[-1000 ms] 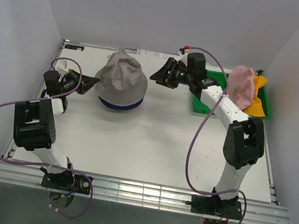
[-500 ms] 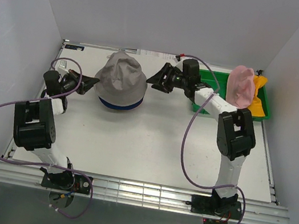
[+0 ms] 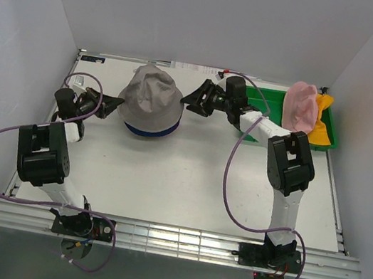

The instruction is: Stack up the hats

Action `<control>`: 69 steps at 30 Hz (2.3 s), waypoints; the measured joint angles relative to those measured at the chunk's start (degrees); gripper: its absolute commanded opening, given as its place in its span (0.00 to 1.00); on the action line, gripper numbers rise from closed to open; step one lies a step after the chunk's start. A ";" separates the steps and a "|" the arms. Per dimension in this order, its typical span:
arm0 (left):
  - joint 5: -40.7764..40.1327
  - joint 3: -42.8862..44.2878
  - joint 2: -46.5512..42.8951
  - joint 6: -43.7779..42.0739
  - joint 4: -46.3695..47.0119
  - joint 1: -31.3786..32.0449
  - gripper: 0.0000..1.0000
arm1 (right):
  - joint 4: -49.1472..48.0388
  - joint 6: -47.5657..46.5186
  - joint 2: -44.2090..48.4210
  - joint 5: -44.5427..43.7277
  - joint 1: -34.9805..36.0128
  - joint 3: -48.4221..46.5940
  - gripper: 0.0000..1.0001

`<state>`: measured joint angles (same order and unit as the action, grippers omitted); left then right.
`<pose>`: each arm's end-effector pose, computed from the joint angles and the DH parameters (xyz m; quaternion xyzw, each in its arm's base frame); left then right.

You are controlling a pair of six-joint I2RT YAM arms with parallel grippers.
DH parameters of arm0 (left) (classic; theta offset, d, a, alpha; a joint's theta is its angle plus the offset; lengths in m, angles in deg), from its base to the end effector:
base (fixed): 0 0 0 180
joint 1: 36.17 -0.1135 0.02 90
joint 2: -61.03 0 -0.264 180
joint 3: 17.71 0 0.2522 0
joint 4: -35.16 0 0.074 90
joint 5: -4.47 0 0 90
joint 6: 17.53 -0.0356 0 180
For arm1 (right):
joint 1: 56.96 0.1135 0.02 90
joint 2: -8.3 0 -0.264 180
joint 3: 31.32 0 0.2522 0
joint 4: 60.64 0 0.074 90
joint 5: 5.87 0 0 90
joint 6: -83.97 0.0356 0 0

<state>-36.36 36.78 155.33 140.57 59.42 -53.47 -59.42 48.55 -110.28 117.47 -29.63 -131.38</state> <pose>0.3204 0.0716 0.1892 -0.3061 0.7028 -0.5352 0.3548 0.4202 0.2392 0.2302 0.0241 0.8003 0.5385 0.2625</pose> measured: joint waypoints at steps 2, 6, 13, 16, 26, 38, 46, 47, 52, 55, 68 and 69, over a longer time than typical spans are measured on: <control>0.00 0.00 0.00 -0.02 -0.02 0.00 0.00 | -0.98 0.63 -0.09 0.09 0.00 0.66 0.58; 0.00 0.00 0.00 -0.15 -0.04 0.00 0.00 | -1.62 1.49 -0.31 0.11 0.07 0.98 0.56; 0.00 0.00 0.00 -0.20 -0.09 0.00 0.00 | -2.71 2.25 -0.35 0.11 0.17 0.98 0.55; 0.00 0.00 0.00 -0.20 -0.13 0.00 0.00 | -2.84 2.49 -0.35 0.11 0.39 0.98 0.55; 0.00 0.00 0.00 -0.44 -0.35 0.00 0.00 | -4.02 3.69 -0.35 0.13 1.05 0.98 0.51; -0.04 -0.66 0.00 -1.46 -0.83 -0.15 0.00 | -4.42 4.57 -0.74 0.13 1.29 0.98 0.16; -0.11 -0.76 0.15 -2.89 -1.60 -0.17 0.00 | -3.82 3.74 -1.16 -0.15 1.11 0.98 0.09; -0.13 -0.76 0.24 -3.10 -1.68 -0.17 0.00 | -3.69 3.54 -1.22 -0.15 1.07 0.98 0.08; -0.39 -0.76 1.46 -4.28 -2.05 -0.17 0.00 | -2.19 2.12 -1.75 -0.26 0.63 0.98 0.08; -0.37 -0.76 2.12 -4.92 -2.19 -0.15 0.00 | -1.25 1.46 -2.01 -0.26 0.44 0.98 0.08; -0.33 -0.55 3.17 -6.75 -3.43 -0.13 0.00 | 7.13 -4.00 -5.35 -0.35 0.42 -5.97 0.08; -0.35 -0.50 3.19 -6.86 -3.69 -0.13 0.00 | 8.41 -4.50 -5.73 -0.37 0.42 -7.04 0.08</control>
<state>-36.71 36.27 158.52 133.71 55.72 -53.60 -51.00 44.05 -116.01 117.10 -29.22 -138.42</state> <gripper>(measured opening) 0.020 0.086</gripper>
